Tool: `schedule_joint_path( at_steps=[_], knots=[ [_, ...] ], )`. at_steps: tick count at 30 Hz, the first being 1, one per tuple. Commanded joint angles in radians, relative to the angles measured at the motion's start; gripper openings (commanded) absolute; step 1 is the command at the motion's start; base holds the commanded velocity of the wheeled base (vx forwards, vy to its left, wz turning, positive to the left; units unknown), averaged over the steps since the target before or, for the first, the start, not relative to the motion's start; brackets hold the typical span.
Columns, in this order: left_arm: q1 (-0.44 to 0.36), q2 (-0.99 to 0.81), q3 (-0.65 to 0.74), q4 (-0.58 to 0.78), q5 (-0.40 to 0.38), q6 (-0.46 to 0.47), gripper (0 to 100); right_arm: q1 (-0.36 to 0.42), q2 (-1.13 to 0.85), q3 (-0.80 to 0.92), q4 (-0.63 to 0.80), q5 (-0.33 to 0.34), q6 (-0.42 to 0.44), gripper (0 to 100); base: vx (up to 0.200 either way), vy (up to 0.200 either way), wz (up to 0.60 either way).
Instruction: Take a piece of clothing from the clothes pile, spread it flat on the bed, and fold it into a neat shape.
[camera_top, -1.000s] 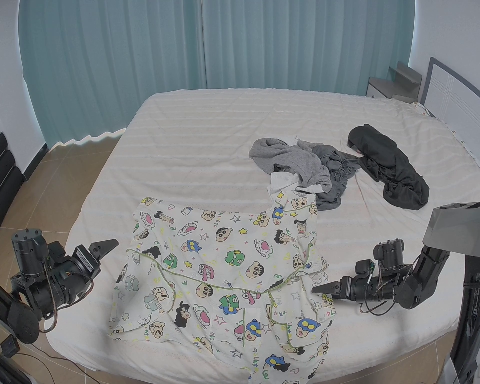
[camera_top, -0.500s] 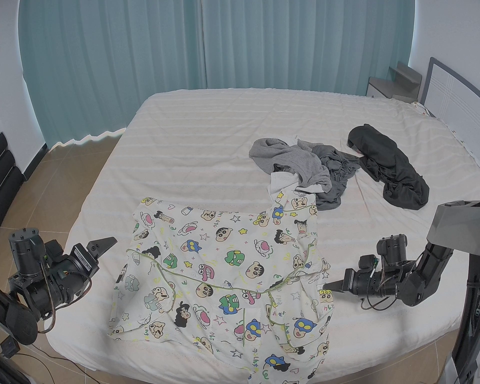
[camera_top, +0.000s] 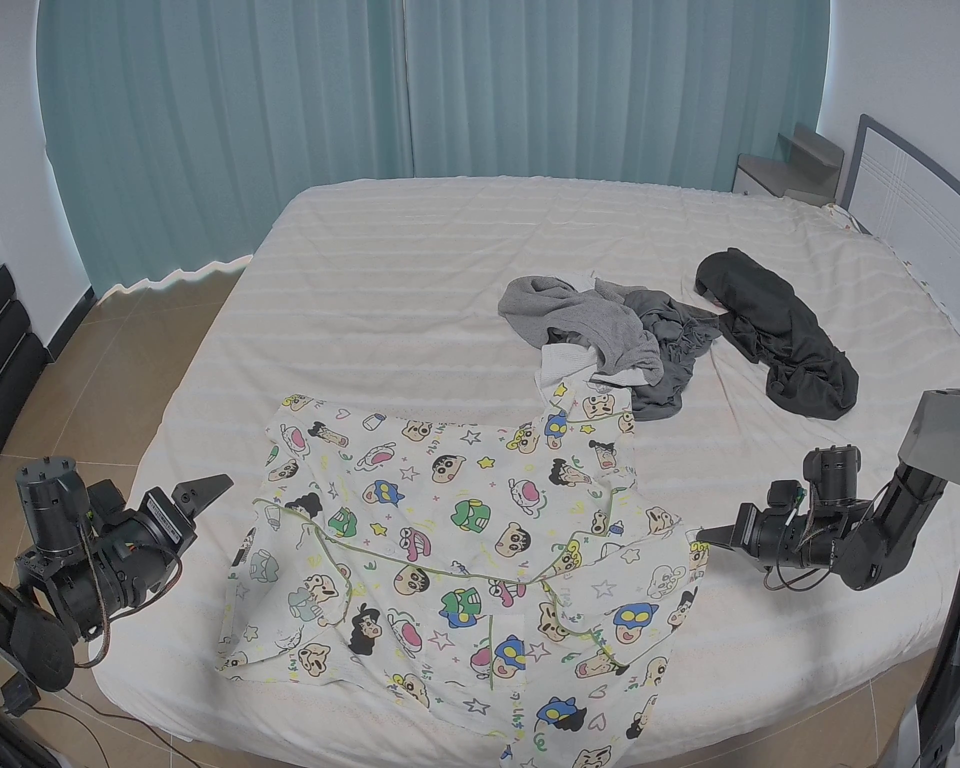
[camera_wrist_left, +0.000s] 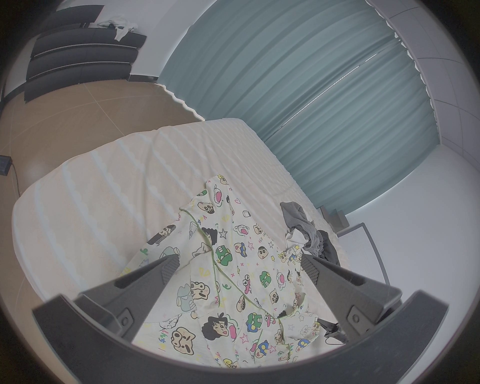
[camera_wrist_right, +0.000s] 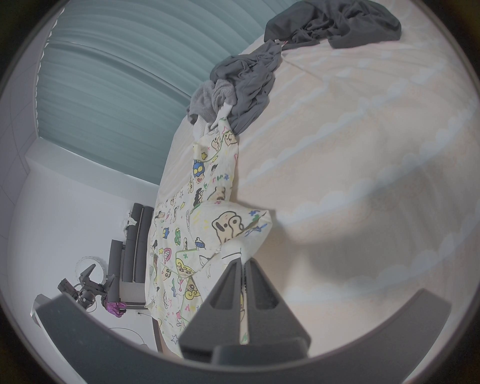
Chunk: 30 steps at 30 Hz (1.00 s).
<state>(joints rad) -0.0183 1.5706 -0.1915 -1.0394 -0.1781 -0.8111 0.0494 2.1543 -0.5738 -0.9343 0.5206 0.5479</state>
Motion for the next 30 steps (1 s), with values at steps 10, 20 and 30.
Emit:
schedule_joint_path(
  at_steps=[10, 20, 30],
  knots=[
    [-0.002, 0.005, 0.003, 0.002, -0.001, 0.003, 100, -0.14, 0.004, -0.009, 0.02, -0.001, -0.112, 0, 0.0, 0.0, 0.0],
    [-0.051, 0.026, 0.04, 0.002, 0.0, 0.043, 100, -0.194, 0.036, -0.066, 0.031, -0.039, -0.155, 0, 0.0, 0.0, 0.0],
    [-0.239, 0.183, 0.035, -0.004, 0.04, 0.067, 100, -0.198, 0.035, -0.067, 0.031, -0.05, -0.181, 100, 0.0, 0.0, 0.0]
  ],
)
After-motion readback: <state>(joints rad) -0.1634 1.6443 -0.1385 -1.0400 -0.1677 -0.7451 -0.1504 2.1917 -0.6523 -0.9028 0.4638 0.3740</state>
